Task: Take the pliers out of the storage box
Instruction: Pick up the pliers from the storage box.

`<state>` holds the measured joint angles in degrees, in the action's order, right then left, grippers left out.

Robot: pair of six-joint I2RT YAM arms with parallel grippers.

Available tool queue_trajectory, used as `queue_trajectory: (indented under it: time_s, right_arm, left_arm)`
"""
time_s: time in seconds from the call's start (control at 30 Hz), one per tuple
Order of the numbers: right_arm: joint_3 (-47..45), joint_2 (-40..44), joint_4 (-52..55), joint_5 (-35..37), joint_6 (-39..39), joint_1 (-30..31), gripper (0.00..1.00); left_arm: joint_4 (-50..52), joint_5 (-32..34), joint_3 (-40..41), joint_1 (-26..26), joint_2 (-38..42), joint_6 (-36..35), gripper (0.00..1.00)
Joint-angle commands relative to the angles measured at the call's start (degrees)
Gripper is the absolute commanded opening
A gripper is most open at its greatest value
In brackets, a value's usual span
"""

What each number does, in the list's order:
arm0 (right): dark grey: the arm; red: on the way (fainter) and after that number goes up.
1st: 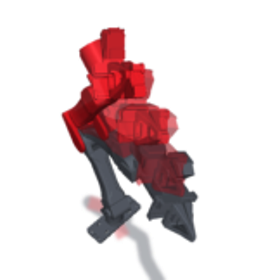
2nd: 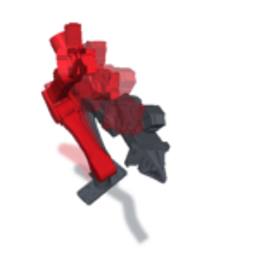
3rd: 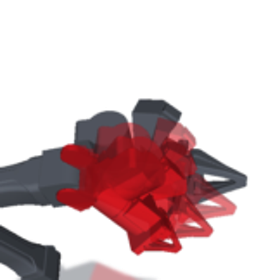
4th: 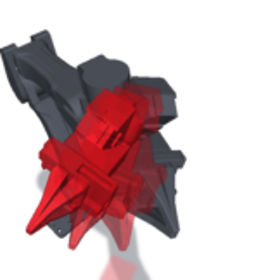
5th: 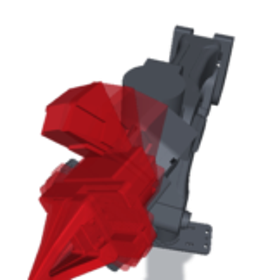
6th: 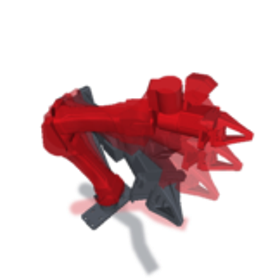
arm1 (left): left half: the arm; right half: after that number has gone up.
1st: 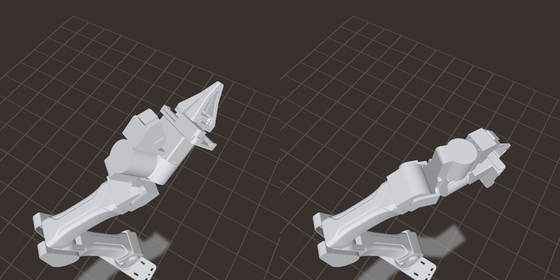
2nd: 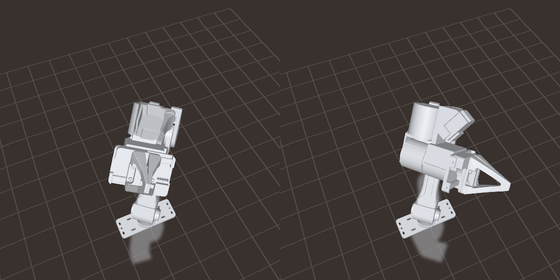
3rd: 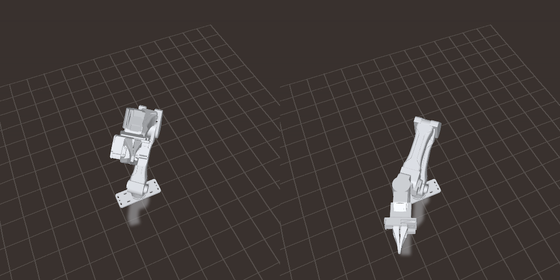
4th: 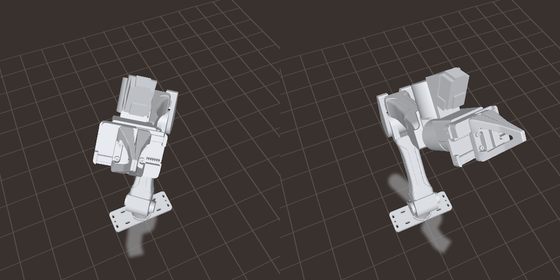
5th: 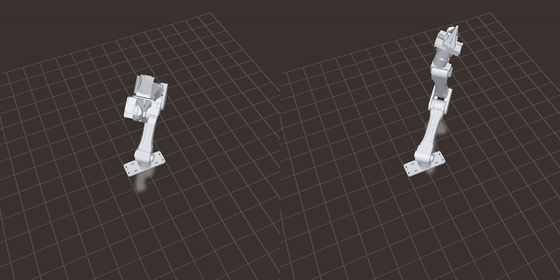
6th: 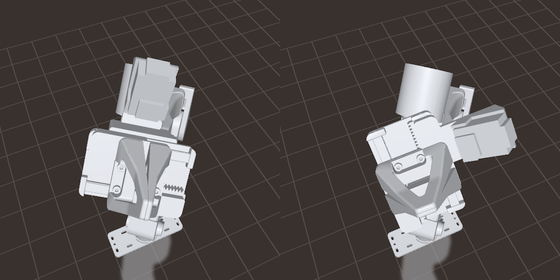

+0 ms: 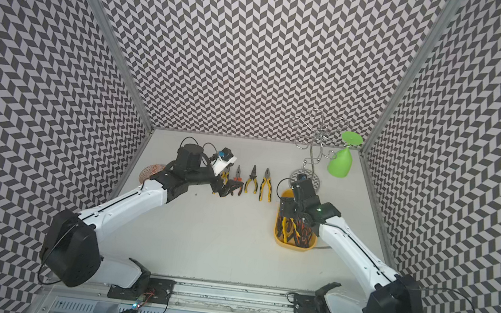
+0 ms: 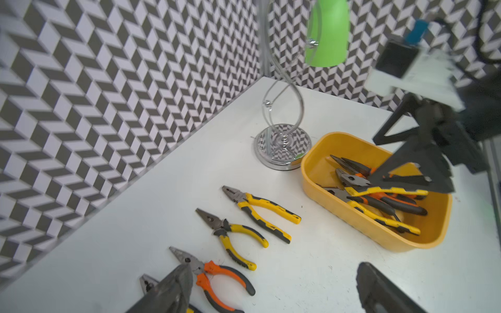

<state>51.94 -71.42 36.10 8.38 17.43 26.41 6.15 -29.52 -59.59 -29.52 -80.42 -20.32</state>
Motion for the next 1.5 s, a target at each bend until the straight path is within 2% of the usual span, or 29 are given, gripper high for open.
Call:
queue_trajectory:
  time_s: [0.0, 0.2, 0.37, 0.63, 0.8, 1.0, 1.13, 1.37, 1.47]
  right_arm:
    - [2.7, -3.1, 3.8, -2.6, -0.1, -0.4, 0.81]
    - [5.2, -10.8, 9.0, -2.6, 0.1, -0.6, 0.66]
    - [5.5, -12.1, 9.1, 0.1, 0.9, -0.5, 0.49]
    - [6.0, -16.8, 9.7, -0.6, 0.4, -0.5, 0.48]
    - [6.3, -18.5, 10.0, 0.5, 0.5, -0.5, 0.38]
    - [6.7, -17.4, 10.6, 1.3, 0.5, -0.5, 0.24]
    - [6.8, -16.2, 10.7, 1.6, 0.5, -0.4, 0.15]
    - [6.2, -10.1, 8.8, 3.0, -0.6, -0.3, 0.00]
    - [5.1, -6.5, 6.1, 0.9, -1.7, -0.3, 0.00]
  left_arm:
    - [-0.2, -4.8, 1.9, -3.5, 2.5, -10.6, 0.98]
    - [0.4, -8.8, 2.3, -5.3, 2.9, -11.7, 0.98]
    - [0.9, -7.9, 1.5, -5.5, 2.9, -11.5, 0.98]
    - [1.3, -8.4, 1.4, -5.6, 3.5, -11.0, 0.98]
    - [0.2, -9.7, 3.5, -5.6, 4.6, -10.9, 0.98]
    - [0.3, -8.0, 3.3, -5.3, 2.5, -9.9, 0.98]
    - [-1.2, -6.2, 2.9, -5.2, 1.2, -6.7, 0.98]
    - [-4.7, -6.4, 2.5, -4.7, 0.3, -2.7, 0.98]
    - [-7.0, -5.1, 2.3, -4.6, -0.1, 1.0, 0.98]
